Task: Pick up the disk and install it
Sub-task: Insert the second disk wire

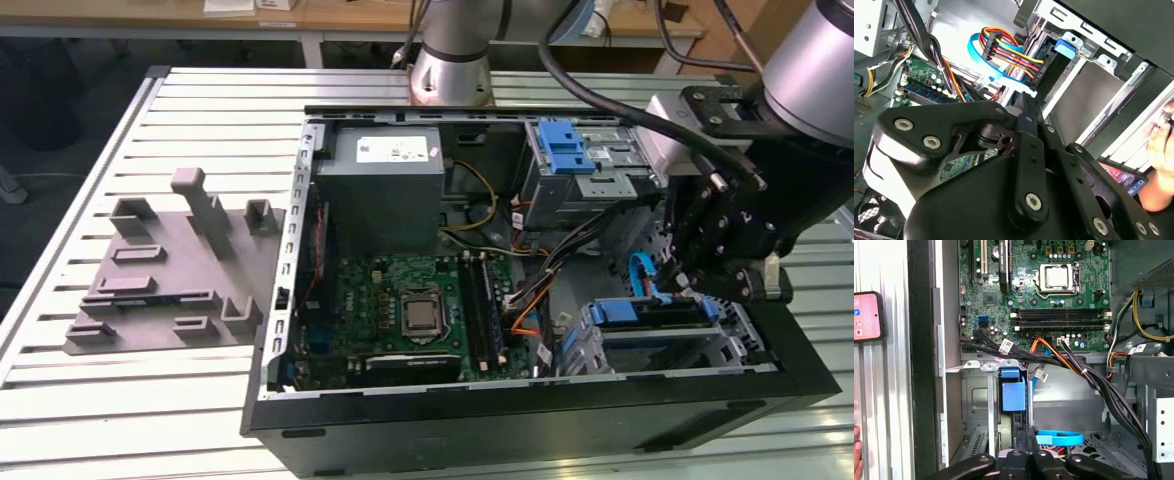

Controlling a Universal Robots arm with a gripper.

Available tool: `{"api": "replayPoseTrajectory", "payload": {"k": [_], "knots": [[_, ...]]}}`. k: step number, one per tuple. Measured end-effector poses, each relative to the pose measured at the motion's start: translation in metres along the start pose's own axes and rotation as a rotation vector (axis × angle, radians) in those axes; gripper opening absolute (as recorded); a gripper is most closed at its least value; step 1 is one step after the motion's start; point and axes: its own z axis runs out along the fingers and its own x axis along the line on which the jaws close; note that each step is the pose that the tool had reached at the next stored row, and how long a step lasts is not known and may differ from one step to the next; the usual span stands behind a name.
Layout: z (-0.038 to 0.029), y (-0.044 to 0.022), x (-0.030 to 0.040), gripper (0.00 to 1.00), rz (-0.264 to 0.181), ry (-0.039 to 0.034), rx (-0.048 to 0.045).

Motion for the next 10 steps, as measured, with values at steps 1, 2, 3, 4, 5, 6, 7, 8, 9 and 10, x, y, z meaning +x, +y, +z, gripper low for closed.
{"api": "replayPoseTrajectory", "payload": {"k": [1, 2, 3, 4, 5, 6, 7, 8, 9, 10], "knots": [[-0.0001, 0.0000, 0.0000, 0.11, 0.000, 0.0001, 0.0000], [-0.0001, 0.0000, 0.0000, 0.11, 0.000, 0.0000, 0.0000], [-0.0002, 0.0000, 0.0000, 0.11, 0.000, 0.0000, 0.0000], [-0.0003, 0.0000, 0.0000, 0.11, 0.000, 0.0001, 0.0000], [-0.0003, 0.0000, 0.0000, 0.11, 0.000, 0.0001, 0.0000], [-0.0004, 0.0000, 0.0000, 0.11, 0.000, 0.0001, 0.0000], [-0.0005, 0.0000, 0.0000, 0.11, 0.000, 0.0001, 0.0000], [-0.0007, 0.0000, 0.0000, 0.11, 0.000, 0.0001, 0.0000], [-0.0007, 0.0000, 0.0000, 0.11, 0.000, 0.0001, 0.0000], [-0.0008, 0.0000, 0.0000, 0.11, 0.000, 0.0001, 0.0000]]}}
